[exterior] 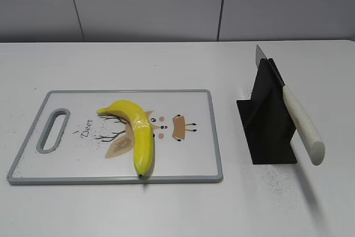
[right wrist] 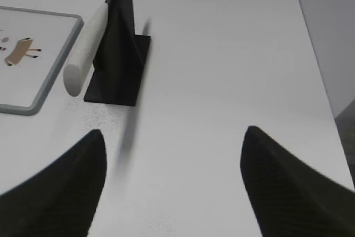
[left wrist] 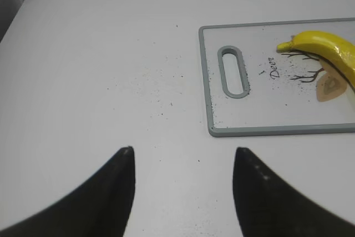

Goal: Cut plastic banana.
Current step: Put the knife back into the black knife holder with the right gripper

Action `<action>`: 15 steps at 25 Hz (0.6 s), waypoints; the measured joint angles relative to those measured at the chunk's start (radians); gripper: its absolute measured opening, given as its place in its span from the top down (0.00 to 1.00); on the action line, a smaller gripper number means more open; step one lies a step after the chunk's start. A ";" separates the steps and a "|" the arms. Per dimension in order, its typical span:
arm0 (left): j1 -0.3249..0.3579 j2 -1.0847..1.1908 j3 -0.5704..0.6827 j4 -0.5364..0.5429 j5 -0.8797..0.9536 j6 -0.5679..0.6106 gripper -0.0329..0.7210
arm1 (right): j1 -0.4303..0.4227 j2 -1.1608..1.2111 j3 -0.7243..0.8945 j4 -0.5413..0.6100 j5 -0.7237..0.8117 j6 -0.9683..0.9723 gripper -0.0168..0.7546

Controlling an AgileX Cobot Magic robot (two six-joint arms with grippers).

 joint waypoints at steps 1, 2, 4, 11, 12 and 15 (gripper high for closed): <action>0.000 0.000 0.000 0.000 0.000 0.000 0.27 | -0.023 0.000 0.000 0.000 0.000 0.000 0.24; 0.000 0.000 0.000 0.000 0.000 0.000 0.27 | -0.041 0.000 0.000 0.000 0.000 0.000 0.24; 0.000 0.000 0.000 0.000 0.000 0.000 0.27 | -0.057 0.000 0.000 0.000 0.000 0.000 0.24; 0.000 0.000 0.000 0.000 0.000 0.000 0.27 | -0.060 0.000 0.000 0.000 0.000 0.000 0.24; 0.000 0.000 0.000 0.000 0.000 0.000 0.26 | -0.060 0.000 0.000 0.000 0.000 0.000 0.24; 0.000 0.000 0.000 0.000 0.000 0.000 0.18 | -0.060 0.000 0.000 0.000 0.000 0.000 0.24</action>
